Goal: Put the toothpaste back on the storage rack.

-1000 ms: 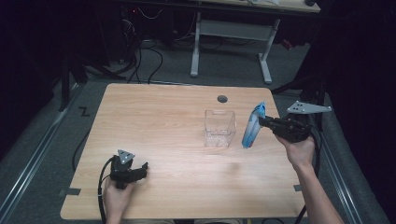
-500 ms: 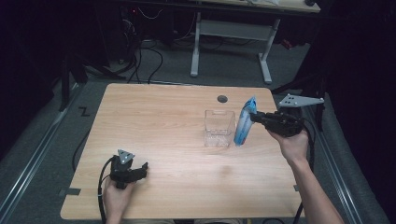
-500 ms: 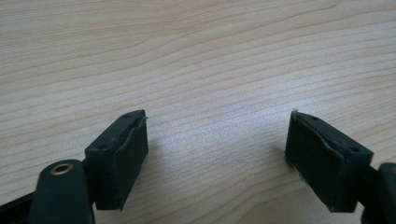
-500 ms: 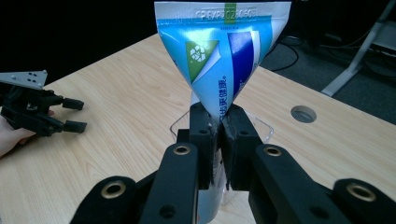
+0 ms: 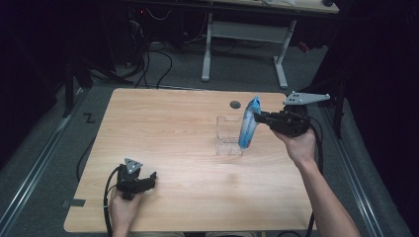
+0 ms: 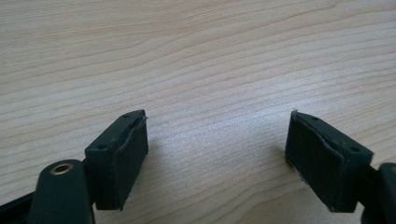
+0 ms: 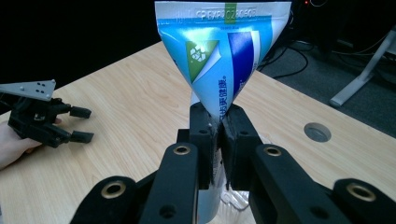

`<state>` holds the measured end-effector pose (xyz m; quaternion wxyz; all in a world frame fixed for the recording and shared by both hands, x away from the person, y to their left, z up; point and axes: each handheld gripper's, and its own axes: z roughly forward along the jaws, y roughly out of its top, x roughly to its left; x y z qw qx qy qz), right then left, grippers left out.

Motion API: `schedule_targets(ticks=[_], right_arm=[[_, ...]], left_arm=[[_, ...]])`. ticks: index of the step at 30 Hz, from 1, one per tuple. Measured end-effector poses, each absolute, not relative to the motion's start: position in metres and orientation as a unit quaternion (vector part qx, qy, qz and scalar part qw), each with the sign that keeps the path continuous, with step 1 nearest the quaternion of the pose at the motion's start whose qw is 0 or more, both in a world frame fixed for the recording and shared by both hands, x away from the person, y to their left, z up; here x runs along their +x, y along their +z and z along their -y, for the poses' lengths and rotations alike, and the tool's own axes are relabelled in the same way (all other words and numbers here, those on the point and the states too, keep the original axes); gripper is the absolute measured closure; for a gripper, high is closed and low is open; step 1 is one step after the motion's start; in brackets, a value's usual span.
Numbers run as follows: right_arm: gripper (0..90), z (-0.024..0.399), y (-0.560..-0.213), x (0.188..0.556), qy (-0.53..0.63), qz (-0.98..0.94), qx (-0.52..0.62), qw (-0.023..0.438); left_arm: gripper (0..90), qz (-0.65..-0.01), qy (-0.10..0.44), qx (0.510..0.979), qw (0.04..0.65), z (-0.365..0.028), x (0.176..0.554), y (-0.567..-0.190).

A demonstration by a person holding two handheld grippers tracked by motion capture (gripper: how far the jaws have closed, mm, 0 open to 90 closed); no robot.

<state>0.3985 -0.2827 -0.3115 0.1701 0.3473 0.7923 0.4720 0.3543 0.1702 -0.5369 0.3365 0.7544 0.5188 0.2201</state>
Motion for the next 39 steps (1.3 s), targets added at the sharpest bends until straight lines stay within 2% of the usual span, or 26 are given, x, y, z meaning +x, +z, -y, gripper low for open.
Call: schedule_targets(ticks=[19,39], right_arm=[[83.7,0.265,-0.31,0.427,0.454,-0.791,0.364,0.187],[83.5,0.257,-0.344,0.454,0.391,-0.803,0.395,0.215]], left_arm=[[21.6,-0.519,0.221,0.754,0.337,-0.17,0.354,-0.537],[21.6,-0.518,0.22,0.756,0.336,-0.17,0.354,-0.537]])
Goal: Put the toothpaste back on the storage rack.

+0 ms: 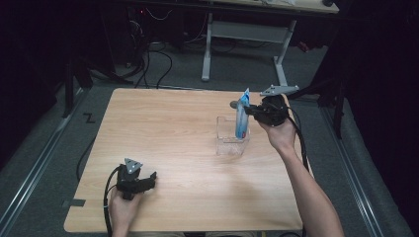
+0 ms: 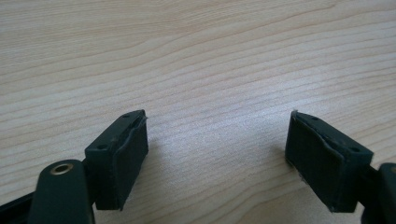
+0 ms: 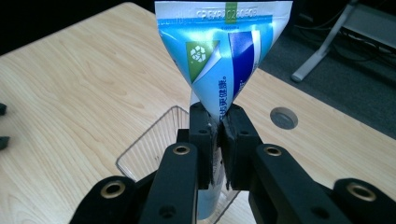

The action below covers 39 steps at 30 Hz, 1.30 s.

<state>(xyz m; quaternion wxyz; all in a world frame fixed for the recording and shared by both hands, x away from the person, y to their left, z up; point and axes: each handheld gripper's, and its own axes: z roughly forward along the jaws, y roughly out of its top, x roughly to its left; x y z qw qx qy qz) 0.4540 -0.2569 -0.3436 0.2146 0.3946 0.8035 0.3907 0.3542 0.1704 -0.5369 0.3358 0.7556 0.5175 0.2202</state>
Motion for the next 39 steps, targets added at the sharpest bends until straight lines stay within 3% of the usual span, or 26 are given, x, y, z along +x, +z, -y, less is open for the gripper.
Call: schedule_targets(ticks=[39], right_arm=[[83.1,0.231,-0.386,0.475,0.334,-0.838,0.396,0.173]], left_arm=[[21.6,-0.518,0.22,0.756,0.336,-0.17,0.354,-0.537]])
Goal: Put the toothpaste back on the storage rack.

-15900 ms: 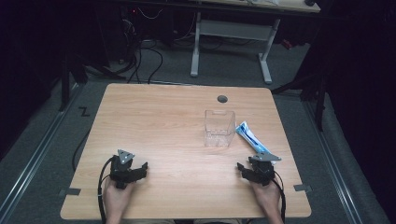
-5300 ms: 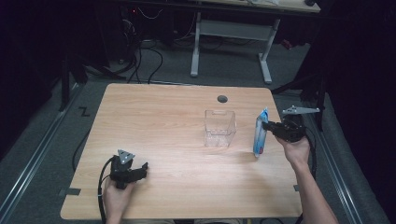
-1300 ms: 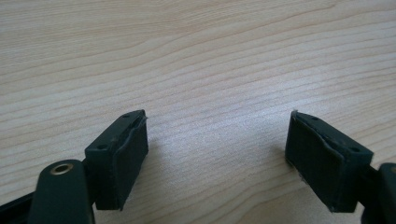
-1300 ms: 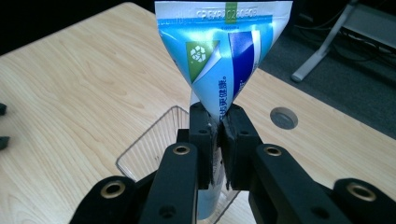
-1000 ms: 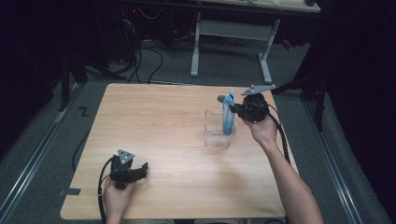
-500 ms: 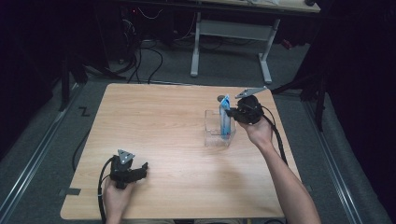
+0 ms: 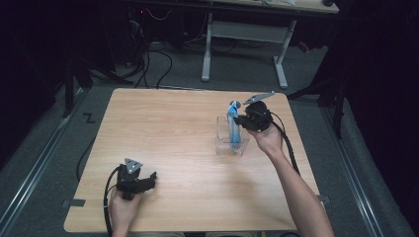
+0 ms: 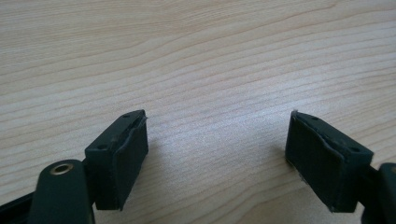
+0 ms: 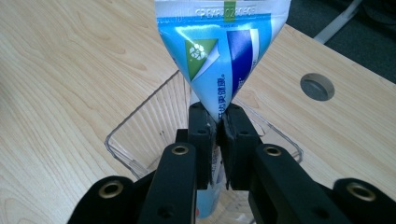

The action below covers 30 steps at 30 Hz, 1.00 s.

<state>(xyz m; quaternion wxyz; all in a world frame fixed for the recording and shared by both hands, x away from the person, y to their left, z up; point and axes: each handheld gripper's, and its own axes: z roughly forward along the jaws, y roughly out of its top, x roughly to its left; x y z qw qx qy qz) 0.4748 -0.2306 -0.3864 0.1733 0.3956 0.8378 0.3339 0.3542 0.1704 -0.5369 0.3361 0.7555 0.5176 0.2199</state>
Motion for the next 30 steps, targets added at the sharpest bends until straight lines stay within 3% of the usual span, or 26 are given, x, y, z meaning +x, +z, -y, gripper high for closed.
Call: schedule_targets(ticks=[30], right_arm=[[82.9,0.21,-0.395,0.486,0.342,-0.837,0.391,0.174]], left_arm=[[21.6,-0.518,0.22,0.756,0.336,-0.17,0.354,-0.537]])
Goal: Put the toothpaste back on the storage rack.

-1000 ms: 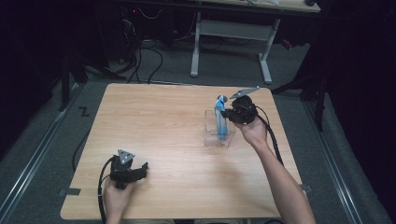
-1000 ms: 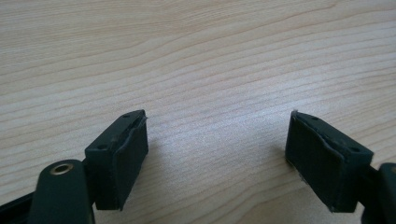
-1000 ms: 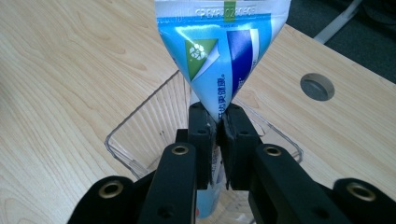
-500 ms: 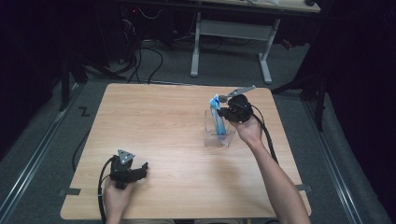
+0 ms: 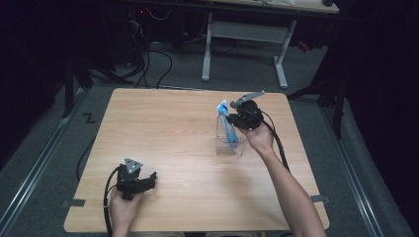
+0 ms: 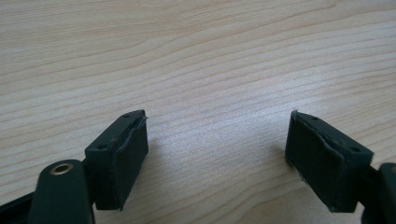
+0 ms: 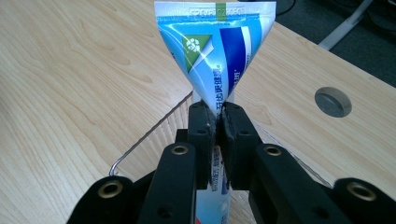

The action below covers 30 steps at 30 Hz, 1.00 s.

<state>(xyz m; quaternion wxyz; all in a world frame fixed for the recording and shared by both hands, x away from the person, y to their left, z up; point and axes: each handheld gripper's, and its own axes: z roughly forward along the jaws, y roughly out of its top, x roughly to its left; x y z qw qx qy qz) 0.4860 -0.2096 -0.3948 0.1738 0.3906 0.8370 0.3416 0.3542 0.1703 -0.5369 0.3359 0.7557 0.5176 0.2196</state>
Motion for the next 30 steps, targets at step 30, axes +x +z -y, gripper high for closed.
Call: schedule_targets(ticks=[30], right_arm=[[61.5,0.202,-0.394,0.483,0.362,-0.828,0.393,0.17]], left_arm=[[21.6,-0.517,0.221,0.755,0.336,-0.17,0.354,-0.537]])
